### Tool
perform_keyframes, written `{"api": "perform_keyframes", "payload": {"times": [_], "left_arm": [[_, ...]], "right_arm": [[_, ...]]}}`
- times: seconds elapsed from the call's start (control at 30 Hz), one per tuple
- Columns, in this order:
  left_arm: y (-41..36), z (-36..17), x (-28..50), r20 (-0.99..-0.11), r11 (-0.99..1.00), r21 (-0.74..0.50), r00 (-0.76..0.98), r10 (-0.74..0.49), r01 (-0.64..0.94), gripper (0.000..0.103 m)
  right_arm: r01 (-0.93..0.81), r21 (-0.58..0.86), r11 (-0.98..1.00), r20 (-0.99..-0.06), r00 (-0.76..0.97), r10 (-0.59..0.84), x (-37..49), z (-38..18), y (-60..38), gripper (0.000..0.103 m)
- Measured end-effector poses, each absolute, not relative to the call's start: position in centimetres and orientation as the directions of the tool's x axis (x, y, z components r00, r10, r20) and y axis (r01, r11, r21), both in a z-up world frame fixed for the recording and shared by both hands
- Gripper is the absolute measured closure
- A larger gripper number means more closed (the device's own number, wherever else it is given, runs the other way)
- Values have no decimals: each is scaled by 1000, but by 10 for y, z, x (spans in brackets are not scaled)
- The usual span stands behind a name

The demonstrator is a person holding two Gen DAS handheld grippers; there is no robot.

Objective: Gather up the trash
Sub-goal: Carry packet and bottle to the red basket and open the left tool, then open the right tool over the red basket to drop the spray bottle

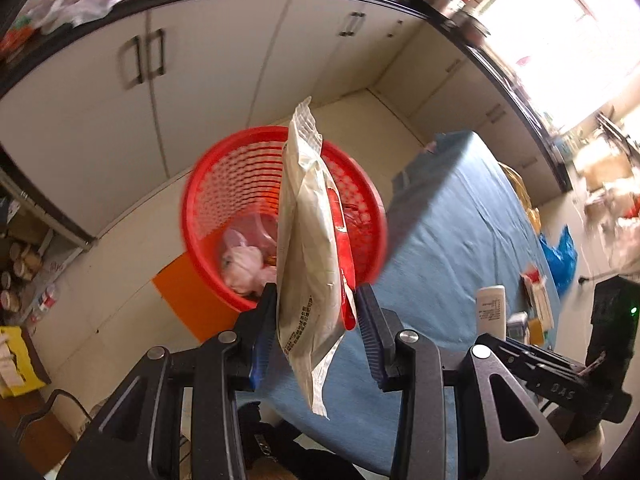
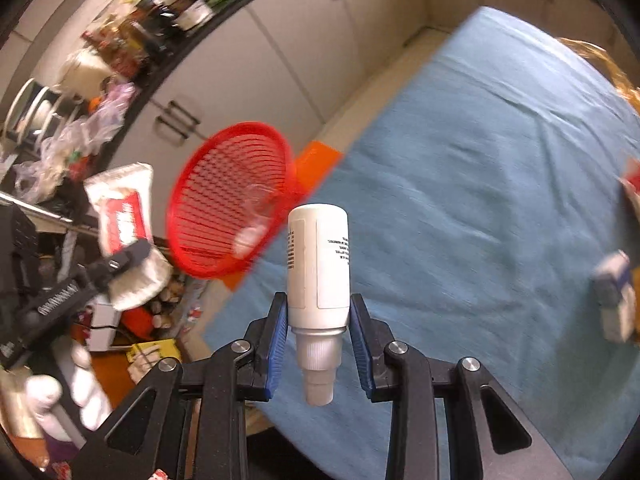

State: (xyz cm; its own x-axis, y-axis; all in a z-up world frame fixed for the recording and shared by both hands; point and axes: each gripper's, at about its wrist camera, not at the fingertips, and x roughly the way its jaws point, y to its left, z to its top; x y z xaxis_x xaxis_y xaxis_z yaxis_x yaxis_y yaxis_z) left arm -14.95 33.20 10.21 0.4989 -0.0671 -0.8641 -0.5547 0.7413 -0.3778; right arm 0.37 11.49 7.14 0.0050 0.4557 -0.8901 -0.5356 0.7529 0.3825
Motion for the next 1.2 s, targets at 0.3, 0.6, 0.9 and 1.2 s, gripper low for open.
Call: {"api": "perform_keyframes", "payload": {"times": [0.3,0.6,0.9,1.2], "left_arm": [[359,89,-141,-868,723,-381,492,-65,-577,65],[375,90,-130,-854,701,-406,516,-63,-586,55],[376,91,-132,-853,690,-416,516,-71,-593,50],[351,96,-128,-866,722,-394,493,-84,-569,49]], "right_arm": [[-584,410,701,-881,-55,469,19,65,200,70],[-545,451,707,-864,-70,498,38,55,240,55],[-540,415,732,-871,-3,491,41,72,206,52],[-481,411,775,-881,8,472,29,62,156,51]]}}
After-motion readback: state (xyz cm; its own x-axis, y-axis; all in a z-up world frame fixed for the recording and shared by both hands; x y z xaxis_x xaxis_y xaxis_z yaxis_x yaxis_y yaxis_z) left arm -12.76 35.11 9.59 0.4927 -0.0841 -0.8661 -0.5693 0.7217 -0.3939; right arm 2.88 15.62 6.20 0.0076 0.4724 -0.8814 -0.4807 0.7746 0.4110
